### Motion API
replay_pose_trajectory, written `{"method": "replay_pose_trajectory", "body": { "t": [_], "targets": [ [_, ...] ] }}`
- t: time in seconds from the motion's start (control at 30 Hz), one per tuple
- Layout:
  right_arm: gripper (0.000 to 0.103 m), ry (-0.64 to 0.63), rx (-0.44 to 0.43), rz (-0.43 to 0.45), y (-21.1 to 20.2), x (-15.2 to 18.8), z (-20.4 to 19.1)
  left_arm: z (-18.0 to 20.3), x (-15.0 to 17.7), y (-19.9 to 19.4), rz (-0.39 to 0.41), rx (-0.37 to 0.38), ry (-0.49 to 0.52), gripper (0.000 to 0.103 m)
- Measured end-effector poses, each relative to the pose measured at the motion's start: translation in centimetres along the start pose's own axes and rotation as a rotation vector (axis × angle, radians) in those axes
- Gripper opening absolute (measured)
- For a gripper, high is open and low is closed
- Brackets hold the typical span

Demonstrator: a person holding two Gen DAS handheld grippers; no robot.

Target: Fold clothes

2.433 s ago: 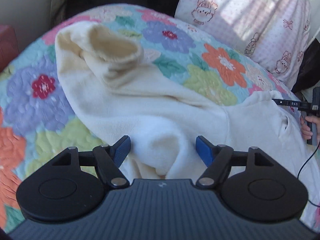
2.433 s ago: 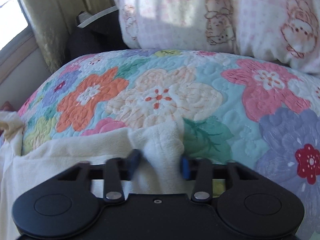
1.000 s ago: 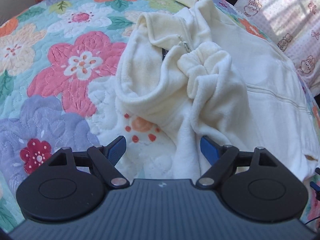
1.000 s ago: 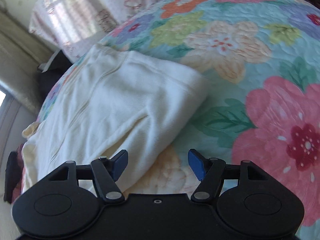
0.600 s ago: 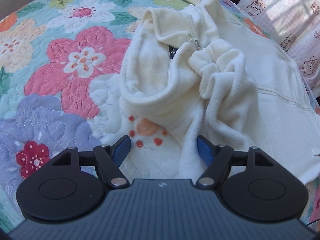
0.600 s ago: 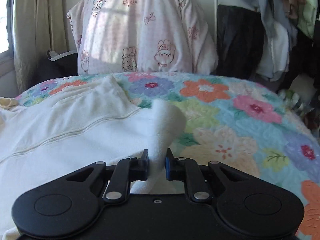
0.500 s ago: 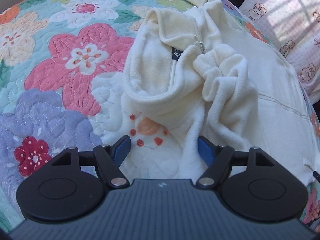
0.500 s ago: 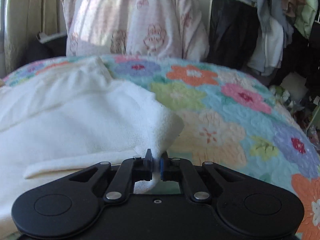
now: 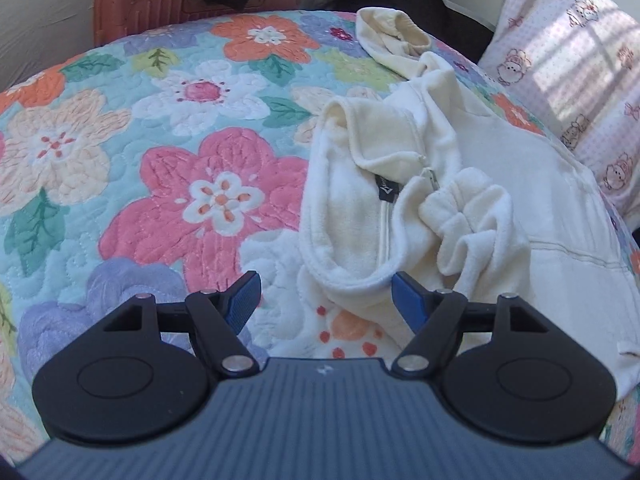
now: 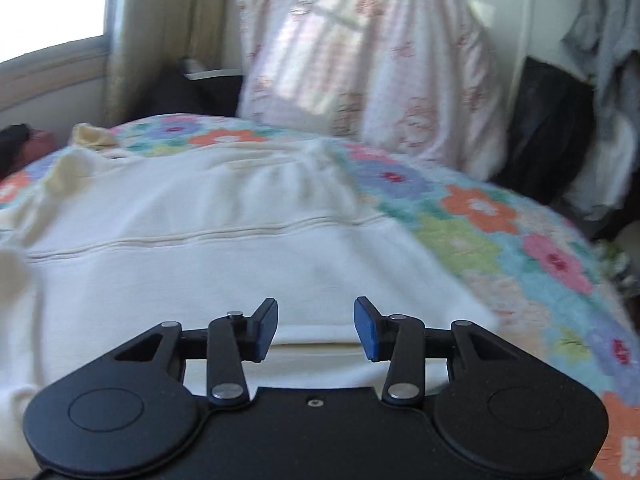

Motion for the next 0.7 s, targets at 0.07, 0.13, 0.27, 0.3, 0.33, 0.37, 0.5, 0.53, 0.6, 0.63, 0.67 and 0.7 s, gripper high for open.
{"method": "replay_pose_trajectory", "body": {
  "t": [0.07,0.13,0.27,0.3,0.33,0.37,0.5,0.53,0.6,0.63,0.67,0.7],
  "targets": [
    [0.048,-0.035,-0.234,-0.061,0.6,-0.1,-2.5,1.9,-0.3,0.8,0.019,-0.046,0.115,0.074],
    [0.048,-0.073,-0.378,-0.104,1.2,0.5,-5.2,3.7,-0.6,2.0,0.001,-0.083,0.248,0.078],
    [0.056,-0.152,-0.609,-0.181,2.4,1.6,-10.2,4.6,-0.9,3.6,0.001,-0.119,0.295,0.022],
    [0.058,-0.167,-0.621,-0.192,2.7,2.0,-11.2,4.1,-0.9,2.7,0.019,-0.093,0.264,0.021],
    [0.058,-0.175,-0.63,-0.202,2.9,2.5,-12.0,3.7,-0.9,1.8,0.038,-0.067,0.234,0.02],
    [0.058,-0.176,-0.638,-0.227,3.4,2.9,-12.4,3.2,-0.9,0.9,0.057,-0.042,0.205,0.019],
    [0.055,-0.189,-0.674,-0.297,4.2,4.9,-12.9,2.1,0.2,-0.7,0.073,-0.029,0.184,0.018],
    [0.045,-0.212,-0.683,-0.292,4.0,5.5,-12.9,2.0,0.2,0.4,0.035,-0.077,0.189,0.019],
    [0.031,-0.269,-0.708,-0.276,3.5,7.0,-12.9,1.6,-0.2,1.8,-0.02,-0.121,0.168,0.031],
    [0.022,-0.265,-0.701,-0.288,3.6,7.5,-12.7,1.3,-0.5,2.1,-0.031,-0.127,0.147,0.033],
    [0.02,-0.247,-0.7,-0.28,3.6,7.7,-12.5,1.1,-0.7,2.4,-0.039,-0.131,0.127,0.034],
    [0.019,-0.229,-0.699,-0.271,3.6,8.0,-12.3,1.0,-0.8,1.9,-0.03,-0.124,0.115,0.037]
  ]
}}
Point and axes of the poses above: each gripper's, at about its wrist camera, not at the fingertips, and y roughly the way its jaws point, z to its right, x to its underside, the point moved 1 cm from there along y, roughly the way its jaws point, and after that the axes turned 12 degrees about -z, right-handed, at the moved point
